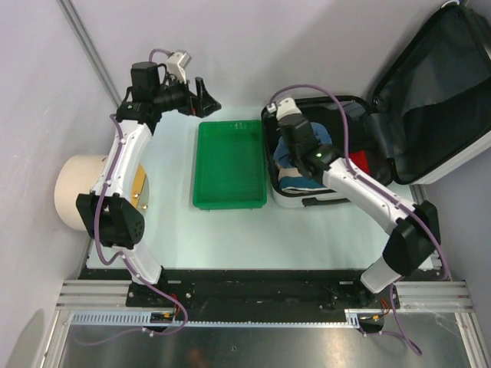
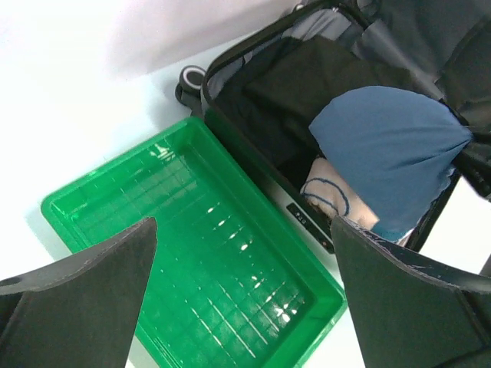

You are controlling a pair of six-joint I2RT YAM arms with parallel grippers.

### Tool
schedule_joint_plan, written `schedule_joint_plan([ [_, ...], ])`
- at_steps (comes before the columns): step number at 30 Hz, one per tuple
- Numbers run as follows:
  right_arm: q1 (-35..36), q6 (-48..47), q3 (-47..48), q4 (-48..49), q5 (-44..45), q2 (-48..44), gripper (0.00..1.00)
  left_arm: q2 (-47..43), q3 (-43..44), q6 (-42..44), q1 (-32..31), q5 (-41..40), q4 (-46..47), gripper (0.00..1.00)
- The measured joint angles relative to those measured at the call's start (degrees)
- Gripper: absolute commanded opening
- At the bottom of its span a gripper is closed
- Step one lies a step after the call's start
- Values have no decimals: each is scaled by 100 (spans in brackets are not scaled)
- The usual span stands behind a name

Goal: Open, take out, and arrange the luggage

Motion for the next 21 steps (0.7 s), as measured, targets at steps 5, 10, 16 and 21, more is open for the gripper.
schedule_joint_plan([
  [5,160,575,678,-728,-1174,577,92,-57,-302,-33,0,-46,-33,100],
  [10,-546,31,2092,-2028,-3906,761,100,-297,-516,-35,0,98,-42,100],
  [16,-1961,-2352,2695,-3060,-6214,365,100,-479,-566,-4,0,708,-17,100],
  [21,-2214,-4690,2695,-4041,-7202,442,100,-479,-763,2,0,1134,2,100],
])
